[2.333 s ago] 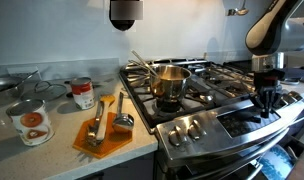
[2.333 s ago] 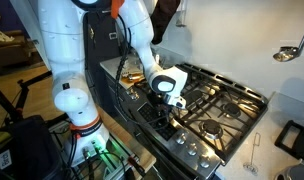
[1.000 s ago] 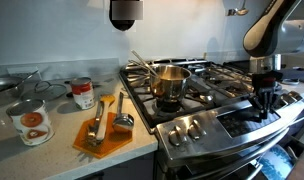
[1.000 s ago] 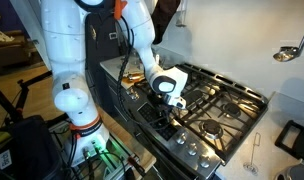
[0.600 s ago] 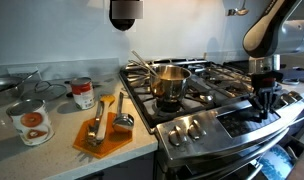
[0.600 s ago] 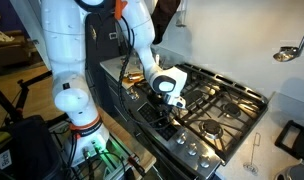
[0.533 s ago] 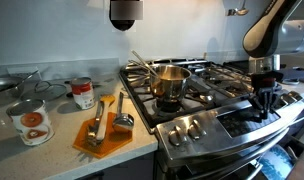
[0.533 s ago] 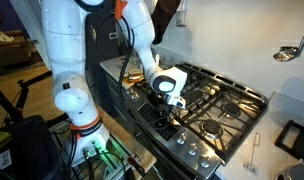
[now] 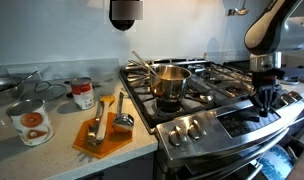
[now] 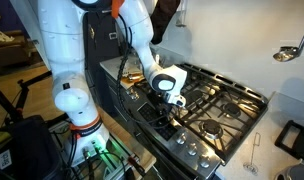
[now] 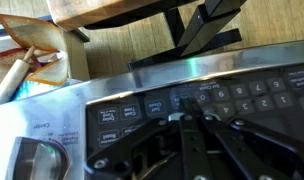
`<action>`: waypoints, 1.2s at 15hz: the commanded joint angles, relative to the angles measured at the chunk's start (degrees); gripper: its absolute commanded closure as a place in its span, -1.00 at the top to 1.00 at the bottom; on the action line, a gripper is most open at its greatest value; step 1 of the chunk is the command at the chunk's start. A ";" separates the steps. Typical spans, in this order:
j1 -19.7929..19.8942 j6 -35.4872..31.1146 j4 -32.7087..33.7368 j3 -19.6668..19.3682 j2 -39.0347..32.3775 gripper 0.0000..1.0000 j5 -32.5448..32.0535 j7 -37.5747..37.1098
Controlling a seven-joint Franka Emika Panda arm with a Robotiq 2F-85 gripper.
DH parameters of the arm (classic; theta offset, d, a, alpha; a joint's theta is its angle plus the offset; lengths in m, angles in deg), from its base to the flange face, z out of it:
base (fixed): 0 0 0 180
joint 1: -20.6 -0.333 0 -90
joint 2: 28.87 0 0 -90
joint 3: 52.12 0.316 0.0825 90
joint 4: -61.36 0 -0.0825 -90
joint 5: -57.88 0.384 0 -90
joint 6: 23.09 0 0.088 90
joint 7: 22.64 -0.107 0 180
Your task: Press three buttons on the stove
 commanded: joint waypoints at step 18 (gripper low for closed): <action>-1.08 0.81 -4.01 0.87 4.62 -1.00 2.49 5.64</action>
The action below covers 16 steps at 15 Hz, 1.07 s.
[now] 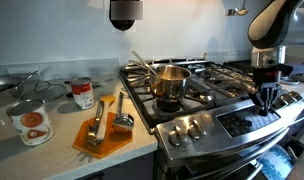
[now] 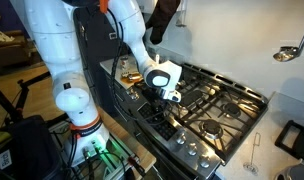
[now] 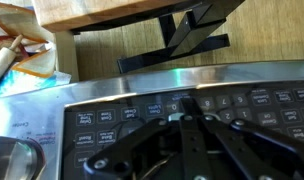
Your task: Press three buttons on the stove
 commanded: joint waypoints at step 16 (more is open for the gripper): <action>0.34 -4.27 1.04 0.09 -5.02 -1.00 0.86 2.19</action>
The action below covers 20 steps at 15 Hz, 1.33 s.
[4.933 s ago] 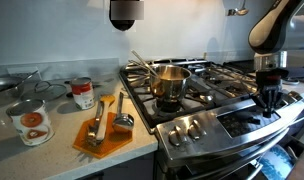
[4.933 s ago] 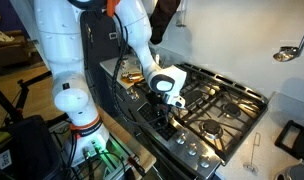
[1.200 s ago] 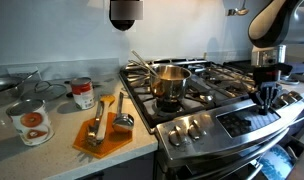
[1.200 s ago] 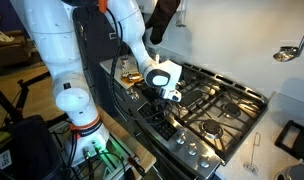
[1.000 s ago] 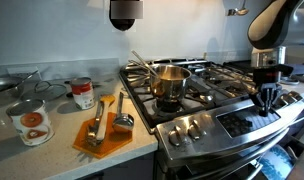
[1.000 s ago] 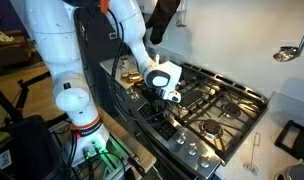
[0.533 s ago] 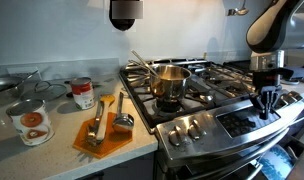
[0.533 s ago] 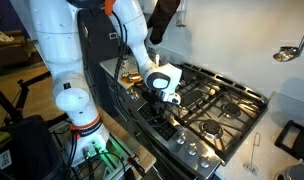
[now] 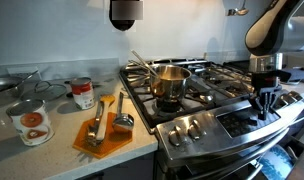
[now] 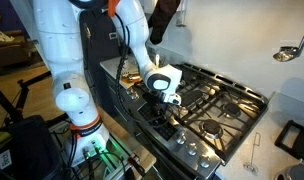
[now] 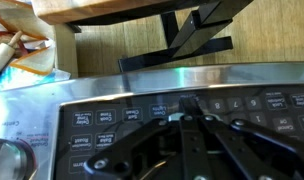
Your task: Press three buttons on the stove
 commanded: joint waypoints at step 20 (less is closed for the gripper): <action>0.37 -3.91 0.88 0.65 -3.10 -1.00 0.87 0.47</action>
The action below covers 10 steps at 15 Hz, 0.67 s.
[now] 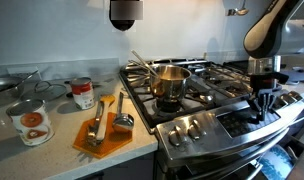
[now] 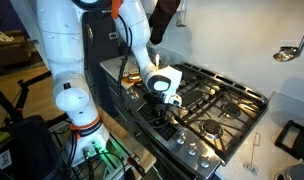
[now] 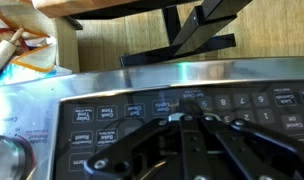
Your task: Press three buttons on the stove
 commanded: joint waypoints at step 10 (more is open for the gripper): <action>0.56 1.90 -3.37 -2.37 11.64 -1.00 -3.39 -1.80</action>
